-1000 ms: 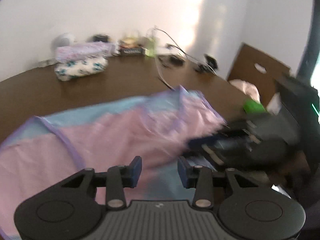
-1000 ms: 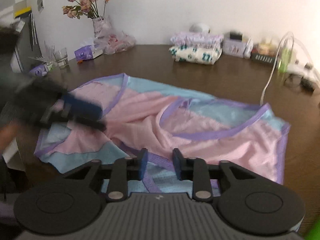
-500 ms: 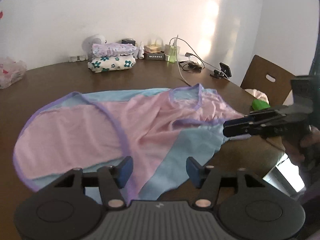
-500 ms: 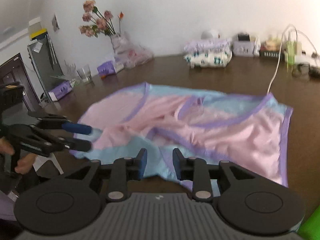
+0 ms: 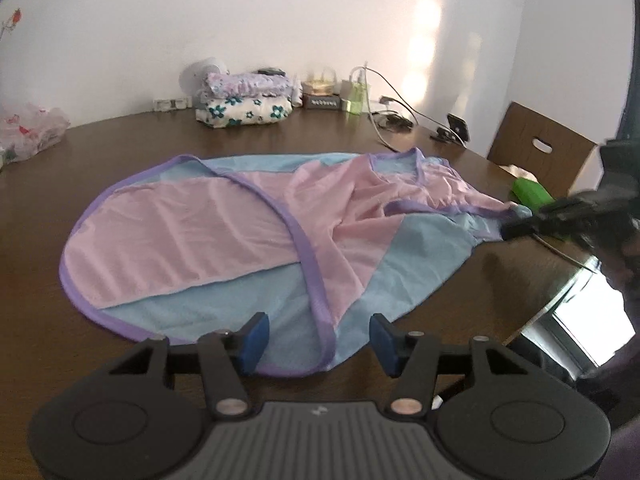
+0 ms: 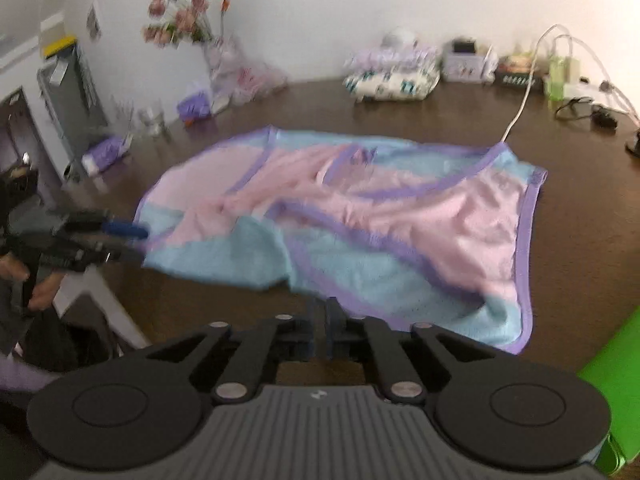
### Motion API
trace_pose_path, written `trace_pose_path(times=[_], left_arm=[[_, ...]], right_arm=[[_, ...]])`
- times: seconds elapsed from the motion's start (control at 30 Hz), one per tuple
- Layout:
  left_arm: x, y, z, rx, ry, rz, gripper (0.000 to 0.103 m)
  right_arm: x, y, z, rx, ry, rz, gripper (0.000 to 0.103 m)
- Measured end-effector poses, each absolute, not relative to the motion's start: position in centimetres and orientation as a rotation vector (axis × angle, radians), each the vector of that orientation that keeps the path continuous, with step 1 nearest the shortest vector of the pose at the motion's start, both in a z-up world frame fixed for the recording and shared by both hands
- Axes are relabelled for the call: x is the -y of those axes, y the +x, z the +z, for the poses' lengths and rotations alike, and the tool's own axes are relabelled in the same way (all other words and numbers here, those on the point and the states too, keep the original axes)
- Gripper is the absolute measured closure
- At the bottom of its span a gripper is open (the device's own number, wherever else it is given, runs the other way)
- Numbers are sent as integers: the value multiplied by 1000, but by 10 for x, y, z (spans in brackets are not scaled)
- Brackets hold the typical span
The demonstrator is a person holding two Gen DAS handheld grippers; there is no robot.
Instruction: Fold clothes
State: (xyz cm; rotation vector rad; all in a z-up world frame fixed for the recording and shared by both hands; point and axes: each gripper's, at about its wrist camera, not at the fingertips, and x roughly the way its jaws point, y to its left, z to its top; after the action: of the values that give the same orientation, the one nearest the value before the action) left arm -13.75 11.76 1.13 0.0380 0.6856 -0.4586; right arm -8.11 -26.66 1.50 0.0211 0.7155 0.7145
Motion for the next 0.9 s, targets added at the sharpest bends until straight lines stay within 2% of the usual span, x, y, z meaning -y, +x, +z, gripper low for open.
trace_pose_path(times=[0.03, 0.13, 0.17, 0.27, 0.3, 0.33, 0.6, 0.73, 0.9], left_arm=[[-119, -138, 11, -685, 44, -471, 49], [-120, -140, 9, -672, 100, -469, 76], [-121, -140, 8, -667, 115, -463, 79], [-126, -140, 8, -664, 106, -449, 79], [-128, -140, 8, -662, 103, -444, 79], [-129, -139, 8, -661, 101, -439, 80], [-136, -138, 7, -657, 89, -444, 78], [-141, -135, 7, -658, 90, -448, 78], [-143, -135, 8, -661, 105, -446, 78]], right_arm=[[261, -77, 14, -704, 22, 719, 77], [240, -61, 9, -696, -18, 739, 77], [234, -58, 7, -696, -29, 751, 77], [222, -55, 3, -689, -88, 769, 86], [219, -56, 3, -685, -111, 763, 98], [219, -58, 4, -686, -121, 753, 101], [242, -91, 29, -720, -101, 869, 101], [242, -88, 27, -739, -82, 846, 91], [233, -71, 17, -779, -10, 810, 89]])
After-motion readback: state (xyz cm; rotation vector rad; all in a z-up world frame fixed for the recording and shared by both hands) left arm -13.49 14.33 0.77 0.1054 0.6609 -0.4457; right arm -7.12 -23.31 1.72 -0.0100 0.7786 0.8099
